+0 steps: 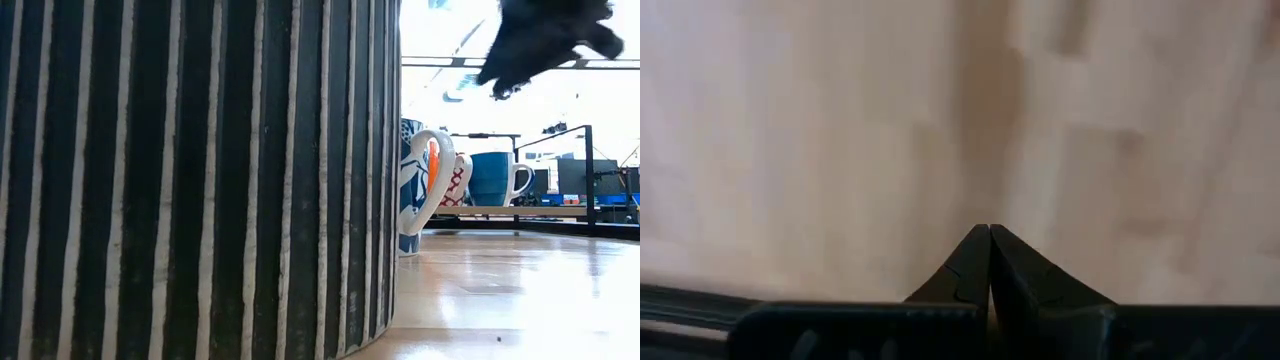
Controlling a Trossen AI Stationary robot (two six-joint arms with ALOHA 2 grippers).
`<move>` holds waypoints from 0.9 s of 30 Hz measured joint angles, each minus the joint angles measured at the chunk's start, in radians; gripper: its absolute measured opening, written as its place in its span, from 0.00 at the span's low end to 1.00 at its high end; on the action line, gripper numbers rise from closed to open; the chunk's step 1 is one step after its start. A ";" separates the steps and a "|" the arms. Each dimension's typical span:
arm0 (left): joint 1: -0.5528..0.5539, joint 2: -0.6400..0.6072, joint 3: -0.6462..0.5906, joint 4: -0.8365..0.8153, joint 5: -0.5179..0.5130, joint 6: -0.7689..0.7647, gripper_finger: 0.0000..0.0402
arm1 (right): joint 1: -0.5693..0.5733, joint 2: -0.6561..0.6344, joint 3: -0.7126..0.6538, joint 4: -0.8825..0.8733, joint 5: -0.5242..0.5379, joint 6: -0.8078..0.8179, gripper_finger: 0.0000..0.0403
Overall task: Place coffee mugs
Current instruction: Put the yellow patterned mug on the shelf
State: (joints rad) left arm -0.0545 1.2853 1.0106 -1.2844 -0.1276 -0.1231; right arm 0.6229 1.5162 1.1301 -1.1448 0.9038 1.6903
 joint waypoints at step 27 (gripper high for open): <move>-0.451 -0.386 -0.250 0.105 -0.204 -0.635 0.00 | -0.687 0.065 0.311 0.387 -0.671 -0.888 0.26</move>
State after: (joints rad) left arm -0.5053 0.8996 0.7605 -1.1797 -0.3316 -0.7578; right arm -0.0639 1.5808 1.4412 -0.7576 0.2324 0.8022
